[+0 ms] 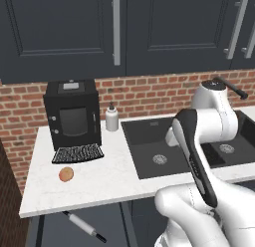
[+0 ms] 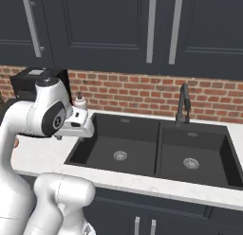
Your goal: Pick the rolling pin from the drawer and place it on the counter.
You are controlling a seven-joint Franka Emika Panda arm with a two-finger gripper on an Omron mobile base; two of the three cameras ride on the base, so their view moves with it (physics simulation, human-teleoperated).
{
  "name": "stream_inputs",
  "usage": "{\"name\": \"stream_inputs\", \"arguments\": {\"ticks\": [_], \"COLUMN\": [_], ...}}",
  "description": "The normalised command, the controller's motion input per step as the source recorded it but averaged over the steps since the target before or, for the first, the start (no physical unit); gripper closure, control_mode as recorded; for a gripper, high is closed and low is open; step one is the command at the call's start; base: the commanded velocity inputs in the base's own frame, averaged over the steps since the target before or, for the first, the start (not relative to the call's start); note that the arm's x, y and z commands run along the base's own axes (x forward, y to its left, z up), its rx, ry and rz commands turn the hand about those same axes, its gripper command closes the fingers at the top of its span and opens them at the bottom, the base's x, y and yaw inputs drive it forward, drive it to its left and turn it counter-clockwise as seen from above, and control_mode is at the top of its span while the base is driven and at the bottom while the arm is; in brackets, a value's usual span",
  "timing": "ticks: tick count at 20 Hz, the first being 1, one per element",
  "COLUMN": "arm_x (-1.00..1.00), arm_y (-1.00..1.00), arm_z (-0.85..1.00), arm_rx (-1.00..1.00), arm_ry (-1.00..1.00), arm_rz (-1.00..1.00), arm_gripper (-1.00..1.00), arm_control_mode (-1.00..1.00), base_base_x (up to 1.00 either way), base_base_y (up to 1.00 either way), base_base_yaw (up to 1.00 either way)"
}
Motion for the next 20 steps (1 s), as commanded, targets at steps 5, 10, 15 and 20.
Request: {"name": "stream_inputs", "arguments": {"ticks": [5,10,15,20], "arm_x": [-0.28,-0.09,0.0,0.0], "arm_y": [0.0,0.0,0.0,0.0], "arm_z": [-0.67,-0.15,0.0,0.0], "arm_rx": [0.0,0.0,0.0,0.0], "arm_ry": [0.0,0.0,0.0,0.0], "arm_rz": [0.03,0.03,0.0,0.0], "arm_gripper": [-1.0,-1.0,-1.0,-1.0], "arm_control_mode": [-1.0,1.0,1.0,1.0], "base_base_x": [0.0,-0.39,-0.43,-0.28], "base_base_y": [0.0,0.0,0.0,-0.02], "base_base_yaw": [0.0,0.21,0.32,0.36]}}
